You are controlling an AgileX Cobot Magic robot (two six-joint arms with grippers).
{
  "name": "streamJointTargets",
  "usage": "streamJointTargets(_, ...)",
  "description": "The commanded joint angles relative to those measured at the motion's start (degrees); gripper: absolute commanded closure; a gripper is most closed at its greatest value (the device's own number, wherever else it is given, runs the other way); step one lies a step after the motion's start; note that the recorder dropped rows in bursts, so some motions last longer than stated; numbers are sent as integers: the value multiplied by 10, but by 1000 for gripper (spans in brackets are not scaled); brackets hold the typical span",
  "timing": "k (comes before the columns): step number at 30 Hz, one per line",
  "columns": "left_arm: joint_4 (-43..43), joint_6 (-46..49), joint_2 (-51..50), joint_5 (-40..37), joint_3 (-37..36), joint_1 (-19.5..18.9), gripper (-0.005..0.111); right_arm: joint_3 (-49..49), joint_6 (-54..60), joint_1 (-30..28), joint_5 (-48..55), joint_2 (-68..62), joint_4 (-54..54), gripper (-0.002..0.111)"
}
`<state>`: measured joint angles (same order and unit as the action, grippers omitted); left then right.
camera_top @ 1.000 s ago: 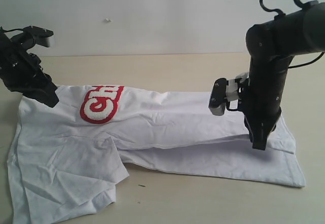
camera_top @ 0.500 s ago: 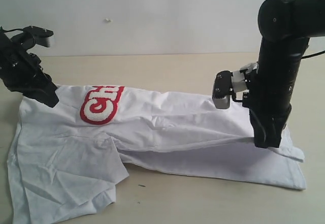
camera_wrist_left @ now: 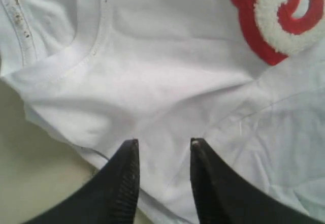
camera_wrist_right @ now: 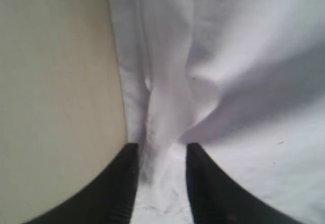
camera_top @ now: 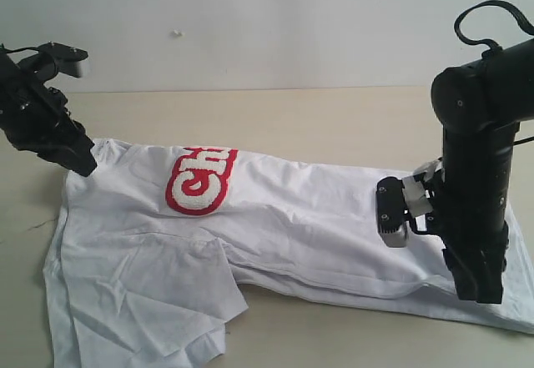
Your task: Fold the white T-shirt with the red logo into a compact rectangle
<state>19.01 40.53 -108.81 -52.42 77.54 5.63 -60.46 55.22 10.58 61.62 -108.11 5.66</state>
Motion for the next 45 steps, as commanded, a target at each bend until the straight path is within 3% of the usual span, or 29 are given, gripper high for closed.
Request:
streamJointTargets(1,3,2,4,2,-1,2,72,2,-2,1,2,1,23,50)
streamJointTargets(5,3,2,4,1,-1,2,72,2,-42,1,20,4,118,63)
streamJointTargets(7,3,2,4,1,-1,2,72,1,-75,1,-12,17,140,75)
streamJointTargets(8,3,2,4,1,-1,2,72,1,-107,1,-35,20,140,87)
streamJointTargets(12,9,2,4,-3,-1,2,72,1,-144,1,-69,-2,137,108)
streamJointTargets(17,31,64,2,-36,-19,3,72,1,-345,1,-109,-104,265,108)
streamJointTargets(20,18,94,1,7,-68,6,72,1,-412,1,-132,-131,327,108)
streamJointTargets(26,48,94,-29,69,-98,9,72,1,-444,1,-183,-131,313,108)
streamJointTargets(32,52,86,-88,104,-98,40,72,1,-444,1,-182,-131,296,108)
streamJointTargets(37,-57,-10,-102,138,-98,48,72,1,-444,1,-178,-131,297,108)
streamJointTargets(40,-154,-101,-102,141,-98,29,72,1,-444,1,-180,-131,300,108)
streamJointTargets(45,-186,-128,-102,127,-98,-19,72,-7,-444,1,-184,-131,305,108)
